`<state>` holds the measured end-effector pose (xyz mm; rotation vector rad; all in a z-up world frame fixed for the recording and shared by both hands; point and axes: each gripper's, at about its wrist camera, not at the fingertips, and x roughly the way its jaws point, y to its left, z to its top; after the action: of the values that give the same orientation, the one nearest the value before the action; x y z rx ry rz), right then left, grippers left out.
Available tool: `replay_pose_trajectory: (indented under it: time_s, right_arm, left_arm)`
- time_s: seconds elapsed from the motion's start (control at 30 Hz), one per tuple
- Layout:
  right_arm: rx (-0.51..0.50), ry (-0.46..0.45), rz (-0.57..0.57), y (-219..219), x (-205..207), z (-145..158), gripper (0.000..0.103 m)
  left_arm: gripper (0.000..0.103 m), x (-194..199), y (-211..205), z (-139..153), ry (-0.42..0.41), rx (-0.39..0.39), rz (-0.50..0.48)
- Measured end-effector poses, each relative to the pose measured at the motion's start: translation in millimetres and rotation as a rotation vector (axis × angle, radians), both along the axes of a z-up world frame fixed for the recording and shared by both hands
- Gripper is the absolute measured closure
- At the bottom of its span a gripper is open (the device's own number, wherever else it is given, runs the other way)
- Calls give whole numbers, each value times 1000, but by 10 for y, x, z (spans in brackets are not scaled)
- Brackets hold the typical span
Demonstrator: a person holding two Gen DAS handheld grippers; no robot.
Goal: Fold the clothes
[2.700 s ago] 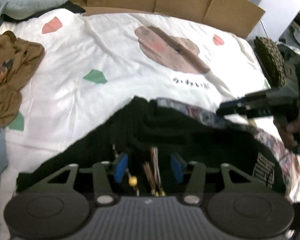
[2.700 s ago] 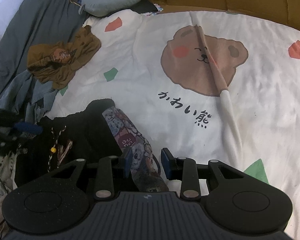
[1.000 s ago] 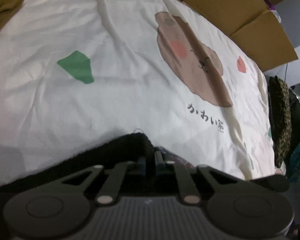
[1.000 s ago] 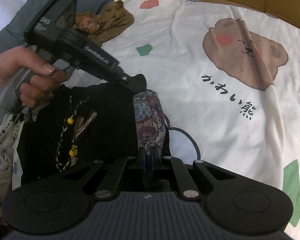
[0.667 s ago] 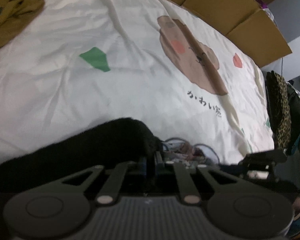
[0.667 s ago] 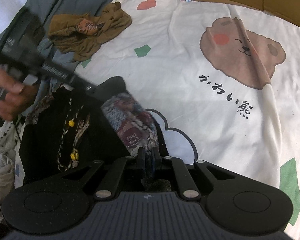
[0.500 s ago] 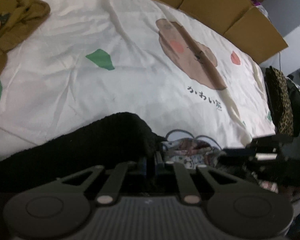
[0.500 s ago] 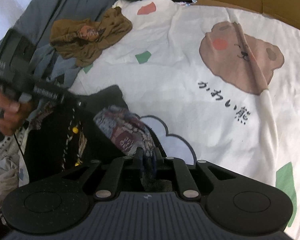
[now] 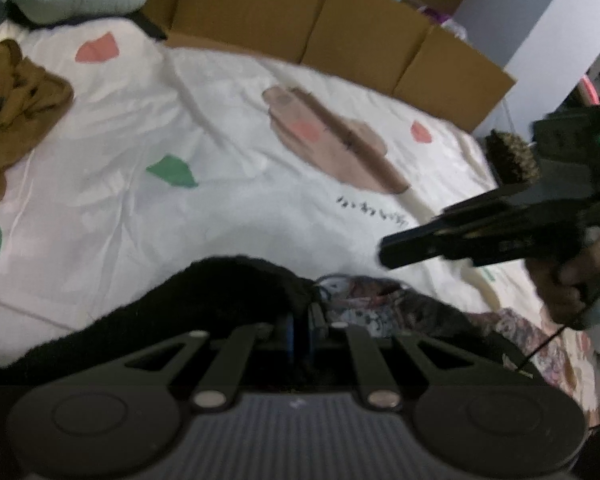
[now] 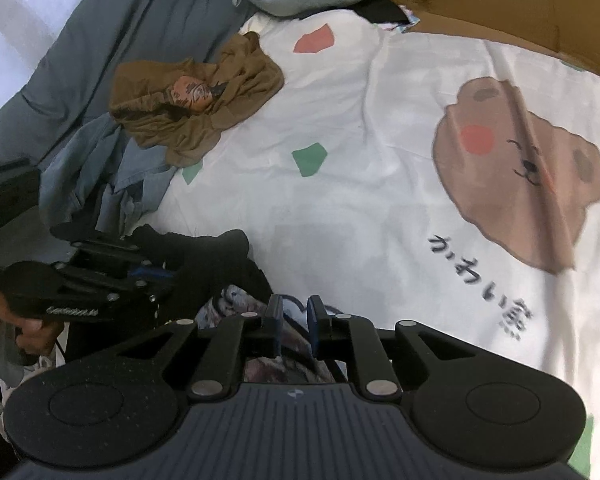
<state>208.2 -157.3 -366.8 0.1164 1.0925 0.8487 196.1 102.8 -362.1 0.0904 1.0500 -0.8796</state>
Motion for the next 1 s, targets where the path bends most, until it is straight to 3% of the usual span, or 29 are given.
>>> replay_pose_trajectory:
  time_s: [0.07, 0.2, 0.37, 0.4, 0.5, 0.53, 0.57, 0.63, 0.67, 0.8, 1.0]
  right_arm:
    - [8, 22, 15, 72, 40, -31, 88]
    - [34, 55, 32, 169, 79, -80, 61]
    - [44, 78, 60, 230, 74, -152, 61]
    - [40, 81, 64, 238, 69, -172, 63]
    - [9, 54, 80, 278, -2, -192, 96]
    - [-4, 36, 87, 294, -37, -187, 99]
    - [-17, 9, 94, 312, -82, -167, 100]
    - [-42, -45, 107, 343, -170, -124, 101]
    - [-49, -66, 111, 346, -208, -97, 101]
    - [-90, -153, 142, 376, -348, -14, 101]
    - [-100, -163, 166, 402, -417, 11, 101]
  left_arm:
    - [96, -14, 24, 32, -18, -36, 3]
    - [96, -39, 29, 67, -56, -68, 0]
    - [96, -52, 34, 75, -67, -75, -23]
    - [96, -46, 38, 67, -60, -72, -22]
    - [95, 27, 71, 9, 14, -81, 20]
    - [94, 64, 85, -23, 51, -95, 43]
    - [92, 102, 100, -55, 87, -109, 66]
    - [75, 166, 126, -121, 149, -135, 105]
    - [72, 193, 130, -158, 178, -150, 118]
    - [69, 272, 104, -262, 263, -207, 122]
    - [69, 359, 59, -407, 345, -287, 128]
